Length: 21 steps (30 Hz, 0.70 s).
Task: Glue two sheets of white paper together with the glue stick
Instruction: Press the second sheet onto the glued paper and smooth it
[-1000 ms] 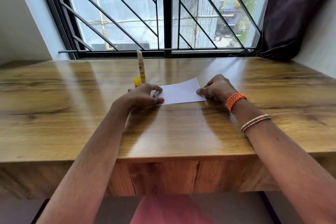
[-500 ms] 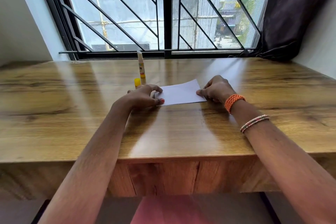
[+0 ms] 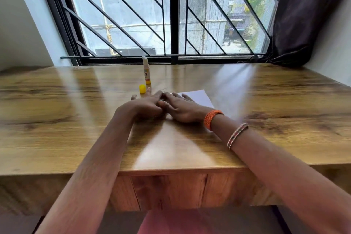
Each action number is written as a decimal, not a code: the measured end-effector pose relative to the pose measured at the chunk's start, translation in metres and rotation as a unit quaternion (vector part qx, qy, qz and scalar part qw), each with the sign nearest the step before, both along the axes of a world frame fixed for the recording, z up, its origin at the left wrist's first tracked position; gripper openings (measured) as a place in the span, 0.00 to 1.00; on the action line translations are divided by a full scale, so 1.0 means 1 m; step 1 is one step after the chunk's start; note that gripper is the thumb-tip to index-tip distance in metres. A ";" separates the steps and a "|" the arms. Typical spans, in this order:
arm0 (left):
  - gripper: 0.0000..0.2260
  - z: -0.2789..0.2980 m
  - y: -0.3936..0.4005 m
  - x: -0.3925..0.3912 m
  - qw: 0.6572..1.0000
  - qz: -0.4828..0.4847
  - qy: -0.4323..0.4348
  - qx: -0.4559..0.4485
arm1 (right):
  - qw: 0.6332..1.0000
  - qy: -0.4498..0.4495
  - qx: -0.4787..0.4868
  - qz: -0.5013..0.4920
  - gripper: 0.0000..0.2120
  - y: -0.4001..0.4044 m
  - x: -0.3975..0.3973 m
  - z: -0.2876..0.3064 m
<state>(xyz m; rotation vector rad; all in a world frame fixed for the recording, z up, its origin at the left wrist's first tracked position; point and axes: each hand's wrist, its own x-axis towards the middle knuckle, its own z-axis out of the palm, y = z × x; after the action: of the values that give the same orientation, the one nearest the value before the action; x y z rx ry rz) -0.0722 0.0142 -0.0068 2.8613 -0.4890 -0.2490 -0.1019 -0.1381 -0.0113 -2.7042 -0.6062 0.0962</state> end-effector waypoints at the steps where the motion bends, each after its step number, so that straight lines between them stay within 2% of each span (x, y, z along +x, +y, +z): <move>1: 0.32 0.001 0.000 0.000 1.000 -0.007 0.000 0.003 | 1.000 0.005 -0.022 -0.007 0.32 0.001 0.003 -0.003; 4: 0.30 0.001 -0.001 0.001 0.999 -0.027 -0.030 0.005 | 0.996 0.003 -0.085 -0.027 0.33 -0.007 0.011 -0.008; 8: 0.31 0.003 -0.004 -0.001 0.999 -0.008 -0.034 0.032 | 0.994 -0.008 -0.102 -0.048 0.30 -0.018 0.014 -0.011; 13: 0.31 0.007 -0.006 -0.004 0.998 -0.004 -0.020 0.051 | 0.987 -0.021 -0.128 -0.094 0.33 -0.042 0.019 -0.013; 21: 0.32 0.007 -0.004 -0.004 0.999 -0.006 -0.017 0.045 | 0.975 -0.017 -0.165 -0.148 0.33 -0.077 0.019 -0.010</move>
<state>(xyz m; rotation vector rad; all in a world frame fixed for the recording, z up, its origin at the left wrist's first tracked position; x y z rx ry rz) -0.0760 0.0100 0.0004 2.9556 -0.5139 -0.2304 -0.0831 -0.2150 -0.0216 -3.0904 -0.2033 0.0775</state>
